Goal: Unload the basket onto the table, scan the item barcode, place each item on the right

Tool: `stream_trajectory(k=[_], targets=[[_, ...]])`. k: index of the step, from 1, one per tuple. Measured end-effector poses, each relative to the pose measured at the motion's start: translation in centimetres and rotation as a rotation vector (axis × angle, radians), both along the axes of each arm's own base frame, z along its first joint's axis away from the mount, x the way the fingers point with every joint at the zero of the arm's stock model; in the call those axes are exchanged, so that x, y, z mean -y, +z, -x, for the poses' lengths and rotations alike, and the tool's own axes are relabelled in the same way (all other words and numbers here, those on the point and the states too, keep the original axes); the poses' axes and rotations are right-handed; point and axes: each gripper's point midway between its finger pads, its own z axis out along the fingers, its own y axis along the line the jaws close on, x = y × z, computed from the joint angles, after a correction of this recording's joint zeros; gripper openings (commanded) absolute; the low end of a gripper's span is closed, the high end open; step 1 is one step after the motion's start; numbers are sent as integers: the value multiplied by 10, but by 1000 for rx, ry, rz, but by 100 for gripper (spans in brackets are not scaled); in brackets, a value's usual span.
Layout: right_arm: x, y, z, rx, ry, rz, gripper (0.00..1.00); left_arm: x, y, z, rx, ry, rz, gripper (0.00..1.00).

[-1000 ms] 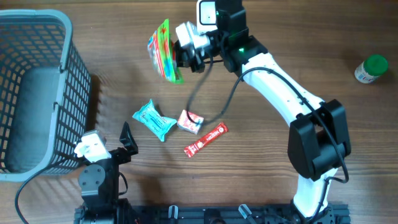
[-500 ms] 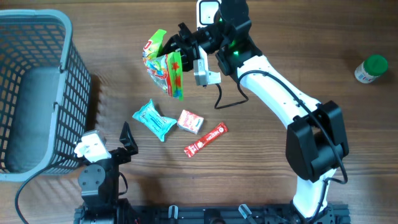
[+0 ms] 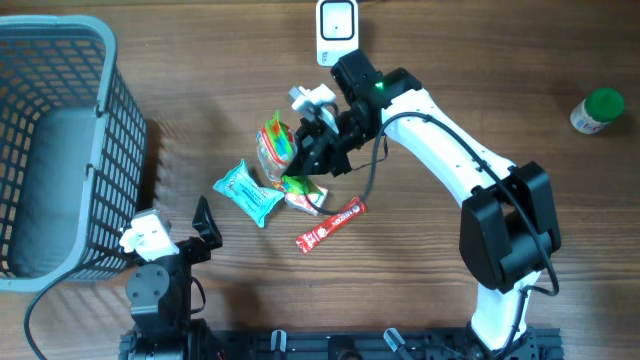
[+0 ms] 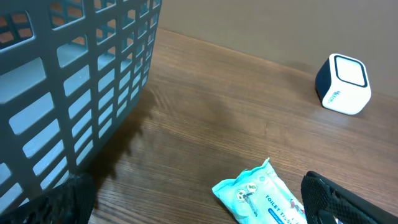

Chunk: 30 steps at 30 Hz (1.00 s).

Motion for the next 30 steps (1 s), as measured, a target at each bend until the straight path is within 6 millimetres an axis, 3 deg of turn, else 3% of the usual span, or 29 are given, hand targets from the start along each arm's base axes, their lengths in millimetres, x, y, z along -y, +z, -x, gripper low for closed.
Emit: stream_trajectory(k=[3, 5, 7, 9, 10, 11, 12, 16, 17, 19, 20, 21, 23, 26, 30], targets=[[-4, -32, -17, -275, -112, 366, 6, 0, 0, 0, 0, 0, 0, 100], [0, -67, -37, -439, -303, 655, 14, 0, 0, 0, 0, 0, 0, 100], [16, -101, -56, -539, -530, 890, 20, 0, 0, 0, -1, 0, 0, 100], [52, -138, -95, -486, -885, 1105, 22, 0, 0, 0, 0, 0, 0, 100], [64, -147, -110, -443, -1002, 1141, 43, 0, 0, 0, -1, 0, 0, 100], [80, -157, -129, -397, -1152, 1170, 88, 0, 0, 0, -1, 0, 0, 100], [96, -168, -138, -363, -1257, 1206, 100, 0, 0, 0, 0, 0, 0, 100], [120, -186, -144, -328, -1394, 1259, 100, 0, 0, 0, -1, 0, 0, 100], [118, -183, -147, -323, -1402, 1245, 85, 0, 0, 0, -1, 0, 0, 100], [111, -171, -155, -314, -1402, 1201, 29, 0, 0, 0, -1, 0, 0, 100], [106, -165, -157, -314, -1388, 1176, 11, 0, 0, 0, -1, 0, 0, 100], [100, -160, -156, -329, -1366, 1152, 4, 0, 0, 0, -1, 0, 0, 100], [83, -150, -145, -389, -1267, 1106, 4, 0, 0, 0, 0, 0, 0, 100], [77, -154, -133, -411, -1220, 1116, 4, 0, 0, 0, -1, 0, 0, 100], [78, -202, -97, -457, -1135, 1217, 4, 0, 0, 0, -1, 0, 0, 100]])
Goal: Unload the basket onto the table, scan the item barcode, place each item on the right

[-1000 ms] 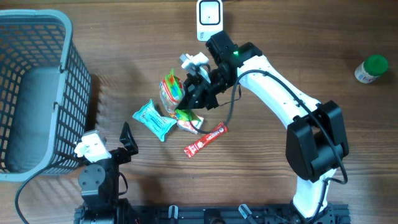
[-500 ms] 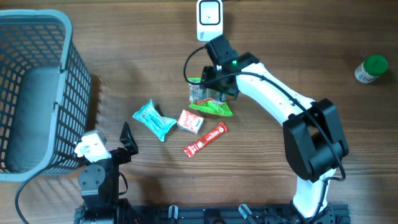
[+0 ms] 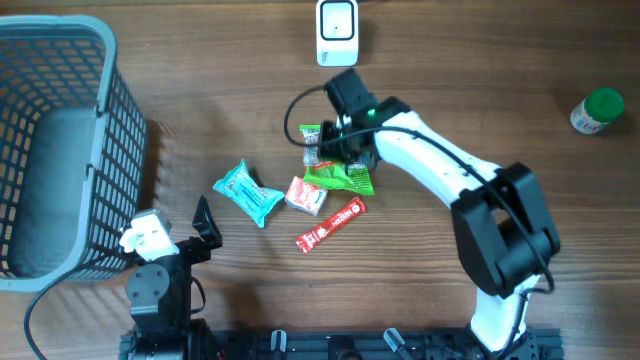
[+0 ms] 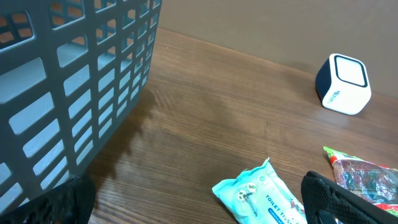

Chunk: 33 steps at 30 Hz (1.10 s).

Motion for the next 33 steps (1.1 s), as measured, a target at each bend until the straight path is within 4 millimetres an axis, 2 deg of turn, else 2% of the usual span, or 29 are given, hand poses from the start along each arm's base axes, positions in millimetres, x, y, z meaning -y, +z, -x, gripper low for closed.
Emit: stream_trajectory(k=[2, 4, 5, 7, 9, 12, 13, 14, 15, 17, 19, 22, 24, 25, 26, 27, 29, 31, 32, 33], targets=[[-8, -22, 24, -95, 37, -25, 4, 0, 0, 0, 0, 0, 0, 100], [-13, -31, 50, -172, 75, -22, 4, 0, 0, 0, 0, 0, 0, 100], [-18, -33, 67, -210, 110, -15, 4, 0, 0, 0, 0, 0, 0, 100], [-25, -33, 77, -218, 163, -22, 4, 0, 0, 0, 0, 0, 0, 100], [-37, -31, 97, -246, 234, -35, 4, 0, 0, 0, 0, 0, 0, 100], [-35, -27, 120, -297, 283, -13, 4, 0, 0, 0, 0, 0, 0, 100], [-31, -22, 120, -286, 282, 7, 14, 0, 0, 0, 0, 0, 0, 100], [-26, -17, 114, -244, 275, 35, 43, 0, 0, 0, 0, 0, 0, 100], [-21, -13, 107, -199, 274, 64, 52, 0, 0, 0, 0, 0, 0, 100], [-12, -11, 93, -120, 269, 131, 53, 0, 0, 0, 0, 0, 0, 100], [1, -12, 69, 5, 256, 237, 35, 0, 0, 0, 0, 0, 0, 100], [14, -12, 53, 87, 271, 331, 30, 0, 0, 0, 0, 0, 0, 100], [20, -11, 41, 141, 262, 383, 36, 0, 0, 0, 0, 0, 0, 100], [23, -11, 33, 175, 252, 408, 43, 0, 0, 0, 0, 0, 0, 100], [24, -13, 21, 219, 242, 430, 57, 0, 0, 0, 0, 0, 0, 100], [27, -13, 2, 284, 231, 451, 67, 0, 0, 0, 0, 0, 0, 100], [31, -9, -33, 402, 231, 464, 64, 0, 0, 0, 0, 0, 0, 100], [37, -1, -61, 492, 236, 473, 63, 0, 0, 0, 0, 0, 0, 100], [42, 1, -67, 507, 234, 483, 63, 0, 0, 0, 0, 0, 0, 100], [49, 2, -72, 515, 239, 500, 74, 0, 0, 0, 0, 0, 0, 100]])
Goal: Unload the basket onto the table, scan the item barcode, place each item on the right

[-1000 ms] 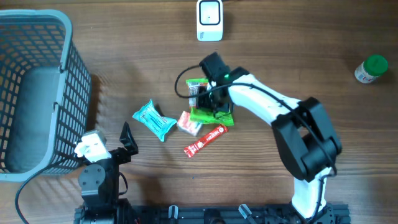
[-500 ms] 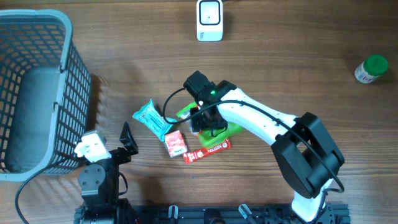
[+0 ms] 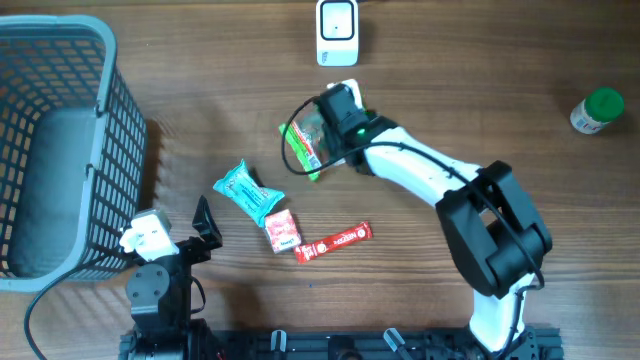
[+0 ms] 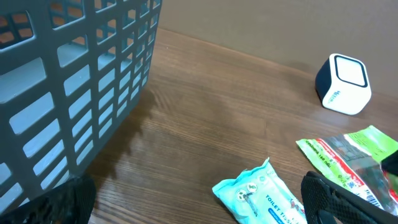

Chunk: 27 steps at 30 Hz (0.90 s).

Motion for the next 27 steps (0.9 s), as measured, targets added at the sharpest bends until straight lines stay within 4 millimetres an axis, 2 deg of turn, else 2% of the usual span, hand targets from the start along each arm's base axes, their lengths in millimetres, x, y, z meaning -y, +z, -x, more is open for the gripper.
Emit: stream_trajectory(k=[1, 4, 7, 10, 12, 13, 14, 15, 17, 19, 21, 22, 23, 25, 26, 27], targets=[[3, 0, -1, 1, 6, 11, 90, 0, 0, 0, 0, 0, 0, 100], [-6, 1, 3, -18, 47, -16, 100, 0, 0, 0, 0, 0, 0, 100], [-24, 26, 8, -17, 45, -159, 100, 0, 0, 0, 0, 0, 0, 100], [-42, 97, 12, 50, 1, -394, 100, 0, 0, 0, 0, 0, 0, 100], [-47, 120, 15, 66, -13, -474, 94, 0, 0, 0, 0, 0, 0, 100], [-50, 126, 16, 60, -14, -506, 88, 0, 0, 0, 0, 0, 0, 100], [-53, 126, 18, 44, -11, -528, 92, 0, 0, 0, 0, 0, 0, 100], [-55, 124, 20, 31, -14, -537, 100, 0, 0, 0, 0, 0, 0, 100], [-57, 122, 22, 7, -35, -566, 100, 0, 0, 0, 0, 0, 0, 100], [-52, 107, 33, -95, -199, -630, 100, 0, 0, 0, 0, 0, 0, 100], [-40, 81, 52, -245, -500, -695, 100, 0, 0, 0, 0, 0, 0, 100], [-36, 69, 55, -292, -662, -739, 99, 0, 0, 0, 0, 0, 0, 100], [-34, 63, 54, -307, -754, -771, 95, 0, 0, 0, 0, 0, 0, 100], [-30, 57, 53, -313, -866, -801, 94, 0, 0, 0, 0, 0, 0, 100], [-28, 58, 51, -300, -893, -809, 100, 0, 0, 0, 0, 0, 0, 100], [-28, 58, 49, -292, -915, -821, 100, 0, 0, 0, 0, 0, 0, 100]])
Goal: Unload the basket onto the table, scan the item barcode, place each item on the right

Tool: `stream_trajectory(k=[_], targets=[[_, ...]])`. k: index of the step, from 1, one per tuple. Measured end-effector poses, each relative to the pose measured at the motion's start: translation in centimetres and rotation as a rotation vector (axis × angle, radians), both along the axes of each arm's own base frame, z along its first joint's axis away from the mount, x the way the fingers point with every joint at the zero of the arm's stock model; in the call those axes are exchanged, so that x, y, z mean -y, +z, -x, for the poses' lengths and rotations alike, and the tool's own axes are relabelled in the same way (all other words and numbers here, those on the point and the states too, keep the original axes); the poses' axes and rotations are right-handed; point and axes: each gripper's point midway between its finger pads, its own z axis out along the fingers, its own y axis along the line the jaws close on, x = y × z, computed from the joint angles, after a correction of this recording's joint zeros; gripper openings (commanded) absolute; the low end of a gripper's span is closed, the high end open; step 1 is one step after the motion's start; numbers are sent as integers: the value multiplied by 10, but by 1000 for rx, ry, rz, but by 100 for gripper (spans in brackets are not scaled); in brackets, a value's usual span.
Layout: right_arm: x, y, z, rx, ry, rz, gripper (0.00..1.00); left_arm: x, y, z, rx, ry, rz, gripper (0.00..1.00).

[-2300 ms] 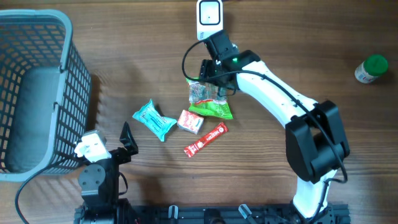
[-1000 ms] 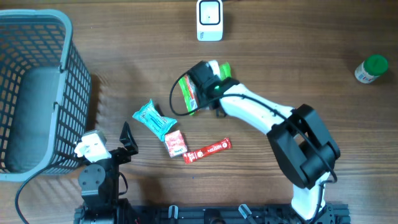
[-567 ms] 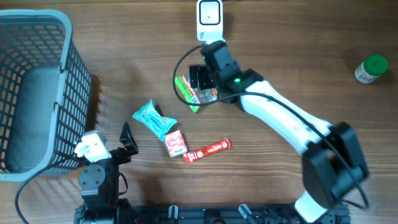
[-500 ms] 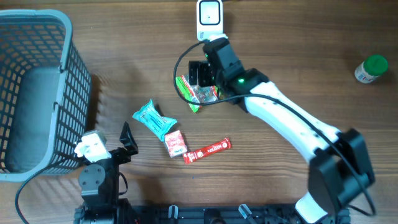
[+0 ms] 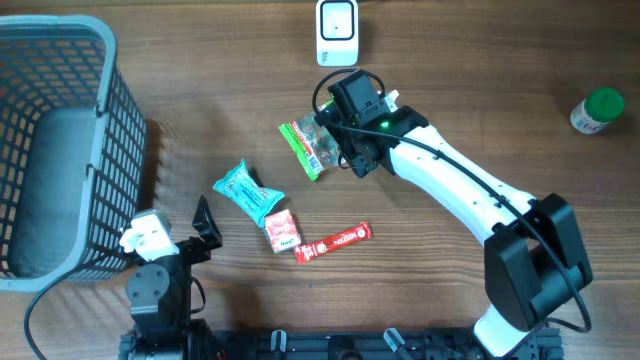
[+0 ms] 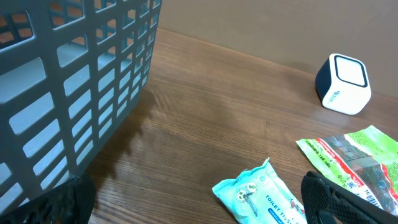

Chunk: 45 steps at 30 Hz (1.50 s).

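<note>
A green snack bag [image 5: 302, 148] lies flat on the table below the white barcode scanner [image 5: 338, 30]. It also shows in the left wrist view, where the snack bag [image 6: 354, 155] lies in front of the scanner [image 6: 343, 83]. My right gripper [image 5: 346, 146] hovers at the bag's right end, its fingers apart and nothing visibly pinched between them. My left gripper [image 6: 199, 208] rests open near the table's front edge, beside the basket, with nothing between its fingers.
A grey mesh basket [image 5: 60, 90] fills the left side. A teal tissue pack [image 5: 248, 192], a small red packet [image 5: 281, 229] and a red stick pack [image 5: 335, 240] lie near the front middle. A green-capped bottle [image 5: 597, 109] stands far right.
The bag lies where it was. My right arm has swung its elbow out to the right, and its finger no longer shows beside the bag in the left wrist view. The left arm has not moved.
My right gripper first held the snack bag up over the pile of packets. Then the bag was lower, green side up, right of the pile. Later it was below the scanner, with the small red packet and stick shifted forward. Now the bag lies flat there.
</note>
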Motion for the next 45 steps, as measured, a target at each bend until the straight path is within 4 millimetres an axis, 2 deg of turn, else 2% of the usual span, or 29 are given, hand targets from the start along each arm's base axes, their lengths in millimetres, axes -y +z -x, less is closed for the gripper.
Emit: stream_trajectory(k=[4, 6, 10, 11, 13, 14, 15, 19, 20, 21, 23, 27, 30, 31, 33, 34, 35, 36, 39, 41, 45], targets=[[3, -5, -2, -11, -40, 2, 99, 0, 0, 0, 0, 0, 0, 100], [4, -20, -4, -37, -55, 8, 100, 0, 0, 0, 0, 0, 0, 100], [5, -72, -12, -132, -70, -9, 100, 0, 0, 0, 0, 0, 0, 100], [7, -79, -13, -149, -72, -17, 100, 0, 0, 0, 0, 0, 0, 100], [8, -78, -24, -135, -77, -52, 100, 0, 0, 0, 0, 0, 0, 100], [10, -77, -28, -125, -75, -57, 96, 0, 0, 0, 0, 0, 0, 100], [11, -77, -30, -122, -54, -58, 85, 0, 0, 0, 0, 0, 0, 100], [7, -83, -31, -105, 55, -34, 57, 0, 0, 0, 0, 0, 0, 100], [3, -85, -32, -100, 93, -41, 28, 0, 0, 0, 0, 0, 0, 100], [-3, -86, -35, -85, 137, -53, 4, 0, 0, 0, 0, 0, 0, 100], [-11, -92, -38, -68, 199, -69, 5, 0, 0, 0, 0, 0, 0, 100], [-21, -88, -45, -7, 310, -110, 4, 0, 0, 0, 0, 0, 0, 100], [-15, -84, -42, -4, 395, -149, 5, 0, 0, 0, 0, 0, 0, 100], [-10, -81, -41, -8, 406, -151, 5, 0, 0, 0, 0, 0, 0, 100], [3, -59, -40, 31, 436, -153, 5, 0, 0, 0, 0, 0, 0, 100], [8, -30, -46, 104, 458, -154, 5, 0, 0, 0, 0, 0, 0, 100], [10, -14, -48, 145, 466, -155, 5, 0, 0, 0, 0, 0, 0, 100], [11, 17, -51, 222, 484, -158, 5, 0, 0, 0, 0, 0, 0, 100], [8, 82, -46, 391, 554, -166, 4, 0, 0, 0, 0, 0, 0, 100], [5, 101, -41, 456, 608, -156, 5, 0, 0, 0, 0, 0, 0, 100], [1, 109, -44, 509, 646, -148, 4, 0, 0, 0, 0, 0, 0, 100]])
